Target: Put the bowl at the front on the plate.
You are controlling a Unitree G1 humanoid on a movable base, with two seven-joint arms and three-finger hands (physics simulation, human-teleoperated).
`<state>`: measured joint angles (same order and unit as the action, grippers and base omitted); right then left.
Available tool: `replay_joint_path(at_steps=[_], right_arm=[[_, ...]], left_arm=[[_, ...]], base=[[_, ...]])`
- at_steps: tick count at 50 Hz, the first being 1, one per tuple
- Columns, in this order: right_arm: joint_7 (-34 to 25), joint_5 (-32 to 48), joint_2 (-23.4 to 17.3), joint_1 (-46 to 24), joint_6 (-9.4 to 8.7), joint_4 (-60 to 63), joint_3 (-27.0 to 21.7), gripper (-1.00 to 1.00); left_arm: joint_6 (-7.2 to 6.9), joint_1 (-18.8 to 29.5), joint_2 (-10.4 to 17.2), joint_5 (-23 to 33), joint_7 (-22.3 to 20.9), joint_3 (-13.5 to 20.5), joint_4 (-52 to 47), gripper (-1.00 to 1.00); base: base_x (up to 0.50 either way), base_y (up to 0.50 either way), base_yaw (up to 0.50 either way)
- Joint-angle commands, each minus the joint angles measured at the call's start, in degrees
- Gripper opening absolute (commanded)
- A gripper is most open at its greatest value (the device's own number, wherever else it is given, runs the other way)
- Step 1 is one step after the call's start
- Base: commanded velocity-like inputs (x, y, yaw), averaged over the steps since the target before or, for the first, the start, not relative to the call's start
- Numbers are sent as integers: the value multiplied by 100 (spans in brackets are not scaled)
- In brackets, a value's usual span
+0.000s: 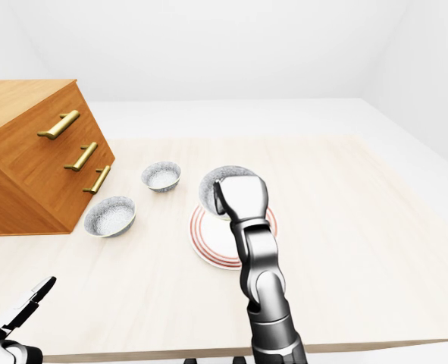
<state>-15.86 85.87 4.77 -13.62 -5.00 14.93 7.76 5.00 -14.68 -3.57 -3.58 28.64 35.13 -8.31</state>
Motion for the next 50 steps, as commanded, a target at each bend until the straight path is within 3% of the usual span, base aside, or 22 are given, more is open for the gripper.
replay_joint_path(at_steps=[1, 30, 40, 50], right_arm=[[154, -223, -14, -205, 0, -208, -2, -100], [318, -519, 29, -99, 0, -593, 47, -100], [-63, 133, -71, -165, 0, -598, 34, -100], [163, 58, -24, -87, 0, -814, -40, -100]], left_arm=[[0, -10, -42, -187, -11, 45, -168, 100], [0, 21, -3, -189, 58, 25, -124, 100], [0, 24, -28, -181, 35, 47, -164, 100], [0, 41, 5, -200, 64, 22, -48, 100]], base=[[0, 0, 0], [0, 0, 0], [0, 0, 0], [0, 0, 0]])
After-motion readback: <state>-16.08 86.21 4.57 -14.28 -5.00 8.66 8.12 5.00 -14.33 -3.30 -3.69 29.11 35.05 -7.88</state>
